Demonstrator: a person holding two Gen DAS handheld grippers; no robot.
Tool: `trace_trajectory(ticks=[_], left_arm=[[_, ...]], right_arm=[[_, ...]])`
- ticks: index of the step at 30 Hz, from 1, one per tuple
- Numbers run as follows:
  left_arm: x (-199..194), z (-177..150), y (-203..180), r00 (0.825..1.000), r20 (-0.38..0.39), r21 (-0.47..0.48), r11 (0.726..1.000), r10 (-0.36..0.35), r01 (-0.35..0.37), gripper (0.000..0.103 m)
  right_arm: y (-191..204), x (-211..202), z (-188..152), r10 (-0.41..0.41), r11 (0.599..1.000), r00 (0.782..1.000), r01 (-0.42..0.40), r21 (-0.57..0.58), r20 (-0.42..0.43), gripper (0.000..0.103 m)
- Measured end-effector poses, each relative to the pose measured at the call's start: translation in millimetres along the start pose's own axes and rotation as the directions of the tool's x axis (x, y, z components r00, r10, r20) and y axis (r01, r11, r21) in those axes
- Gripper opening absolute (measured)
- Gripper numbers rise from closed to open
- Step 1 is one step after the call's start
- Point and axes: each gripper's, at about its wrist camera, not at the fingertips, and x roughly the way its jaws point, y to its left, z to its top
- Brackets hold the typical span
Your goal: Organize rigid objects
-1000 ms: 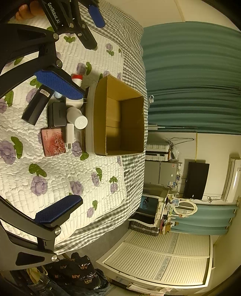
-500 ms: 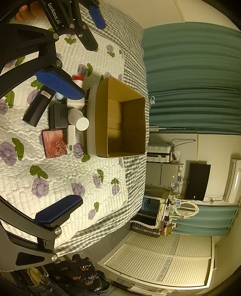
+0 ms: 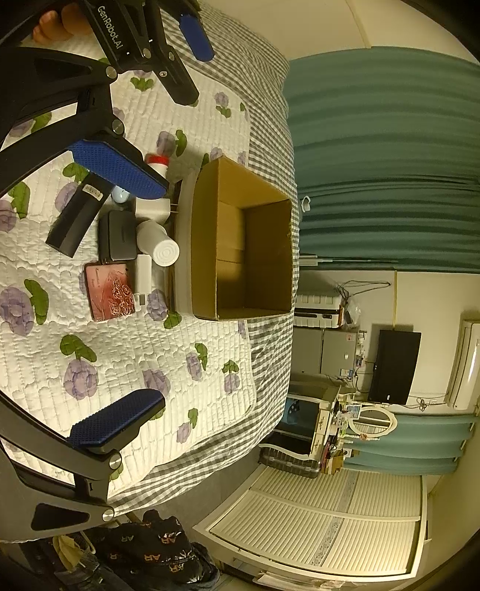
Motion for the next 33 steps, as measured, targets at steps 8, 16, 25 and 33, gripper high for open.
trace_trajectory(ticks=[8,16,25,33], left_arm=[[0,0,0,1.0,-0.001,0.0,1.0,0.001,-0.001,0.084],[0,-1,-2,1.0,0.0,0.001,1.0,0.0,0.0,0.084],[0,-1,-2,1.0,0.002,0.002,1.0,0.004,-0.004,0.084],[17,3,10,0.999,-0.033,-0.012,1.0,0.004,-0.004,0.084]], right_arm=[[2,1,-1,0.006,1.0,1.0,-0.006,-0.003,-0.003,0.103],[3,2,-2,0.008,1.0,1.0,-0.008,-0.005,-0.008,0.103],[5,3,-2,0.022,1.0,1.0,-0.022,-0.011,-0.011,0.103],[5,11,-3,0.029,0.999,0.999,-0.03,-0.024,-0.026,0.103]])
